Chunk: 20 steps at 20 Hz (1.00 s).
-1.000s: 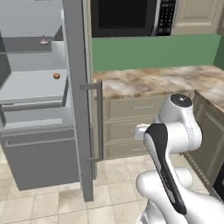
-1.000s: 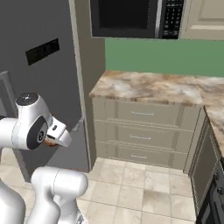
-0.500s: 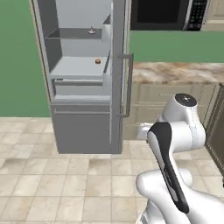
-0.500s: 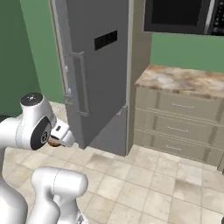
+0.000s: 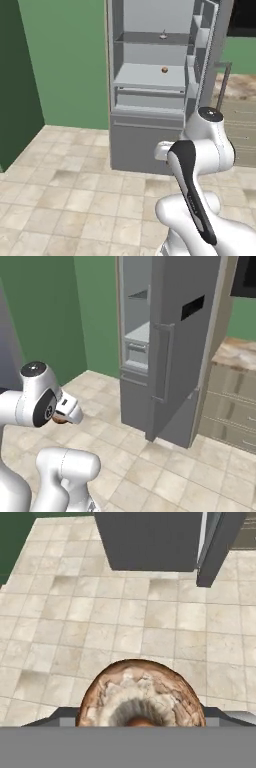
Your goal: Place the mushroom in the correct fridge rack based on whether it is a fruit or vegetable. Finally, close the fridge door.
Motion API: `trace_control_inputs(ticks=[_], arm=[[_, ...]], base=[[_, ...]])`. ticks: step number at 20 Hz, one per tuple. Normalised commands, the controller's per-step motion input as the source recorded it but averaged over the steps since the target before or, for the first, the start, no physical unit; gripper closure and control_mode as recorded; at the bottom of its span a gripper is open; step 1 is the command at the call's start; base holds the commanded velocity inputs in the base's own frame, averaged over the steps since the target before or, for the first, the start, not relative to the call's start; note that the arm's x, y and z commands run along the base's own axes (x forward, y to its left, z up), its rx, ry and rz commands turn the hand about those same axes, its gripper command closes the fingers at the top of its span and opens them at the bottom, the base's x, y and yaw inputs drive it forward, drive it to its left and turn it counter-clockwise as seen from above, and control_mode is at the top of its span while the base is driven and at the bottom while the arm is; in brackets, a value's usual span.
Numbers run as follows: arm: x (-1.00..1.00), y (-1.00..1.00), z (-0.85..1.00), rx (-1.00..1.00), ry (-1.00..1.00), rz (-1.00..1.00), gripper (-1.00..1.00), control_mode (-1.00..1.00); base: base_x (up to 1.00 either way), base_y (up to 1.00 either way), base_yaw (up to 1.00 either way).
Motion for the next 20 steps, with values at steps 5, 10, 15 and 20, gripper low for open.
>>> trace_control_inputs(ticks=[5, 10, 15, 20], arm=[[0.0, 0.0, 0.0, 0.0, 0.0, 0.0, 1.0, 1.0], [0.0, 0.0, 0.0, 0.0, 0.0, 0.0, 1.0, 1.0], [0.0, 0.0, 0.0, 0.0, 0.0, 0.0, 1.0, 1.0], [0.0, 0.0, 0.0, 0.0, 0.0, 0.0, 1.0, 1.0]], base=[[1.0, 0.82, -0.12], [1.0, 0.52, -0.38], [0.92, 0.33, -0.5], [0.78, 0.23, -0.46]])
